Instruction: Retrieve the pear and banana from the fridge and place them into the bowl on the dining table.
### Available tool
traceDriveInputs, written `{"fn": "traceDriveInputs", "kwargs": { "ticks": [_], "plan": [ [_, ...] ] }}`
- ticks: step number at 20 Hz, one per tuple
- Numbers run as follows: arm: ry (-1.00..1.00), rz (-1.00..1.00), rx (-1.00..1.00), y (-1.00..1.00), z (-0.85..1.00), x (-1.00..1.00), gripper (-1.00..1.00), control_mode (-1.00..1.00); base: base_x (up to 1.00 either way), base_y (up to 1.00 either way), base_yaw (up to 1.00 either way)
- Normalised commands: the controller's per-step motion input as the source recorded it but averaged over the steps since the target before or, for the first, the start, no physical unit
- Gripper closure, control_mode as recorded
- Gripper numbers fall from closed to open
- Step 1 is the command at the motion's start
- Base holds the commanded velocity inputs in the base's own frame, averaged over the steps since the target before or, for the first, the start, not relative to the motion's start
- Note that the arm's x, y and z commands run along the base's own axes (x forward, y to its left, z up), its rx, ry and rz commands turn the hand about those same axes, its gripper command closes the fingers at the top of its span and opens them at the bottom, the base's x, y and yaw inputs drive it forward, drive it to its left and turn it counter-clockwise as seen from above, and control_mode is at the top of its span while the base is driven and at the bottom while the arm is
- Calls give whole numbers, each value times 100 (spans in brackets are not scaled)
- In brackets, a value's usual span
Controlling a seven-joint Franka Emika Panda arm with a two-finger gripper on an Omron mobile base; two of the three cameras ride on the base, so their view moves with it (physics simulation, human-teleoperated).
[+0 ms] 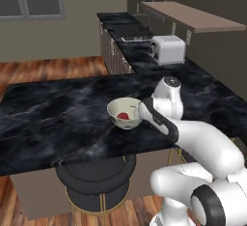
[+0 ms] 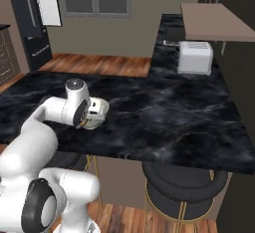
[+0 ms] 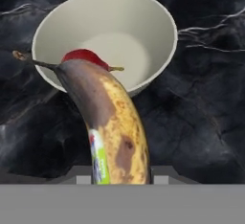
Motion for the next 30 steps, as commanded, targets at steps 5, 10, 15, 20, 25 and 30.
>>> {"fn": "traceDriveInputs", "kwargs": {
  "ticks": [5,10,15,20,25,30],
  "plan": [
    [18,1,0,2,9,61,100,-100,0,0,0],
    [8,0,0,11,0,48,100,-100,0,0,0],
    [0,-2,-3,19,0,23,100,-100,0,0,0],
    [0,-5,-1,12,0,25,100,-100,0,0,0],
    [0,-3,0,9,-13,14,100,-100,0,0,0],
    [0,-2,0,11,-20,11,100,-100,0,0,0]
  ]
}}
